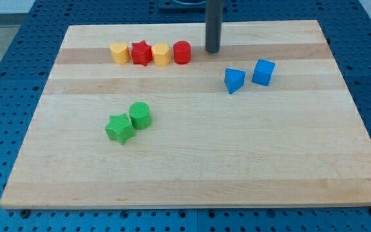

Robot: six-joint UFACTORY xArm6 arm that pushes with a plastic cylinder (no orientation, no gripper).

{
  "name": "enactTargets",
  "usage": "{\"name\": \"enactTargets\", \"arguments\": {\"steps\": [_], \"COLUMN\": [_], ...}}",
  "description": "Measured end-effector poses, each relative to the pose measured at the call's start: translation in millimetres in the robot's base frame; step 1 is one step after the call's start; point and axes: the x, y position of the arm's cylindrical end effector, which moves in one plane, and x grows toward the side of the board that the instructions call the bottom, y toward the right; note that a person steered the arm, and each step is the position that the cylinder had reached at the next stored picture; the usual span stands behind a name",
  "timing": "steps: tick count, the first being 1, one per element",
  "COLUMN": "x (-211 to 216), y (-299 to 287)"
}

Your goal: Push red circle beside yellow hexagon

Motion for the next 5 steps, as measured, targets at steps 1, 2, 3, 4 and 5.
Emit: {"name": "enactTargets", "arguments": {"steps": [1,2,3,4,5], "x": [0,0,0,8,11], "y": [13,24,42,66,82]}}
